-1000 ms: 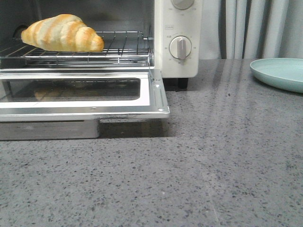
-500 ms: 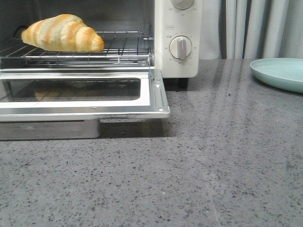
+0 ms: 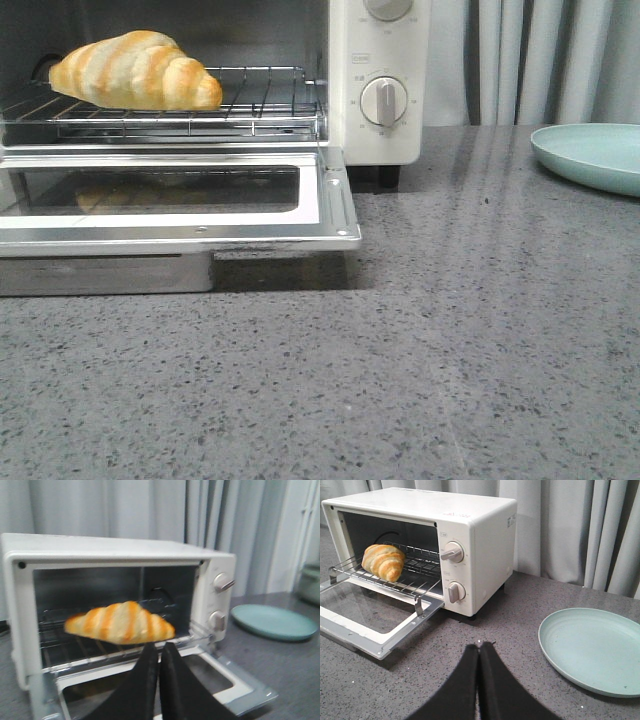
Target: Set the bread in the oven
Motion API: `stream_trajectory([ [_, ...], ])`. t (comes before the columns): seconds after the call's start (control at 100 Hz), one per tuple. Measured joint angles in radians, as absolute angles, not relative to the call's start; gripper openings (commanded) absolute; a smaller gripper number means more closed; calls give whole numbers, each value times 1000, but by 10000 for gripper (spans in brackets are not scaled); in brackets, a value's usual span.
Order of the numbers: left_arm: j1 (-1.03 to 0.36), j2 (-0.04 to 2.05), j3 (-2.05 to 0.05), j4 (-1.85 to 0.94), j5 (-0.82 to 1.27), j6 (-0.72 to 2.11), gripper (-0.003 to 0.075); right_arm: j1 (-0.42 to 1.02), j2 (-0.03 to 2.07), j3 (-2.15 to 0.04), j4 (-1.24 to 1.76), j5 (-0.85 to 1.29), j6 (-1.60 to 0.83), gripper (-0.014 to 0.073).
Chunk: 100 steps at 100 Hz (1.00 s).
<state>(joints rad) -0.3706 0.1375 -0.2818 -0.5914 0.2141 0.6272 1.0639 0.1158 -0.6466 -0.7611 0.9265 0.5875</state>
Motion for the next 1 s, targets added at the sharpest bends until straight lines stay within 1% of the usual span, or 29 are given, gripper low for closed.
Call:
stream_trajectory([
  [0.08, -308, 112, -202, -472, 212, 588, -21, 1064, 116, -647, -761, 926, 587, -48],
  [0.22, -175, 50, -73, -260, 227, 393, -21, 1064, 116, -647, -761, 926, 587, -49],
  [0.35, -98, 7, -14, -198, 248, 319, -21, 1064, 114, -647, -761, 926, 588, -49],
  [0.56, -88, -1, -2, -167, 337, 303, -21, 1064, 114, -647, -761, 926, 588, -49],
  [1.0, -88, -4, -2, -158, 338, 303, -21, 1064, 114, -647, -761, 924, 588, -49],
])
